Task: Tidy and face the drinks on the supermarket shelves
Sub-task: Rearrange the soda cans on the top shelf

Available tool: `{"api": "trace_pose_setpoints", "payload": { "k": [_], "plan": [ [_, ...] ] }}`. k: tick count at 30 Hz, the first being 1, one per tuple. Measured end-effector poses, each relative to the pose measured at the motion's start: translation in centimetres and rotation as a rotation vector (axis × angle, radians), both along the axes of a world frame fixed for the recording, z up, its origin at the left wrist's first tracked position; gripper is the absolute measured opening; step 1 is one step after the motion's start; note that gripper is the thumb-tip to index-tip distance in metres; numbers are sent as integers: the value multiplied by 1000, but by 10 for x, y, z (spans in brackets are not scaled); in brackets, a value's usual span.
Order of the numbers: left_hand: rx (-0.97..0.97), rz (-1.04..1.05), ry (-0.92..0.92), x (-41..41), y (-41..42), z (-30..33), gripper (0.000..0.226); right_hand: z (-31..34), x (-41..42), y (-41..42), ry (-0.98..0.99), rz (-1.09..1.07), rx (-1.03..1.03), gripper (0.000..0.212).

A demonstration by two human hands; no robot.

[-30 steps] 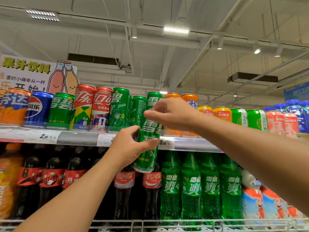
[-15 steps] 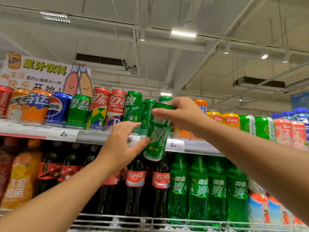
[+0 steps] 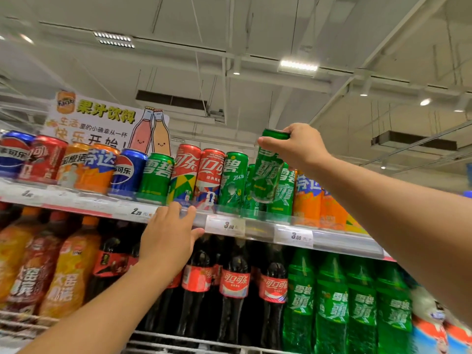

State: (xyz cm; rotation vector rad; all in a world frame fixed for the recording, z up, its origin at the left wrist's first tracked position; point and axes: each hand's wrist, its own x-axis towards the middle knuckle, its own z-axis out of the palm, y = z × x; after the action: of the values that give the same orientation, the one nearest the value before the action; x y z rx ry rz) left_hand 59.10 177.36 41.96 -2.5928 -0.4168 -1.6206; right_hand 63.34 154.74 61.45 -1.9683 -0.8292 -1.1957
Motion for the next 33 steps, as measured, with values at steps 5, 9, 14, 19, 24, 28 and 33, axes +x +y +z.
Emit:
{"api": "trace_pose_setpoints", "payload": {
  "k": [5,9,14,19,24,28,33],
  "plan": [
    [14,37,10,1,3,-1,61,-9,22,14,8,-40,-5,69],
    [22,60,12,1,4,-3,60,-16,33,22,13,-9,-24,64],
    [10,41,-7,3,4,-5,58,-21,44,30,14,9,-93,57],
    [23,48,-38,5,3,-8,58,-19,51,33,24,-55,-178,46],
    [49,70,-50,7,4,-8,59,-13,51,39,-13,-274,-321,53],
    [53,55,-61,8,4,-8,60,-8,50,44,12,-373,-397,50],
    [61,40,-79,9,5,-10,59,-4,47,50,51,-347,-443,49]
  ]
}}
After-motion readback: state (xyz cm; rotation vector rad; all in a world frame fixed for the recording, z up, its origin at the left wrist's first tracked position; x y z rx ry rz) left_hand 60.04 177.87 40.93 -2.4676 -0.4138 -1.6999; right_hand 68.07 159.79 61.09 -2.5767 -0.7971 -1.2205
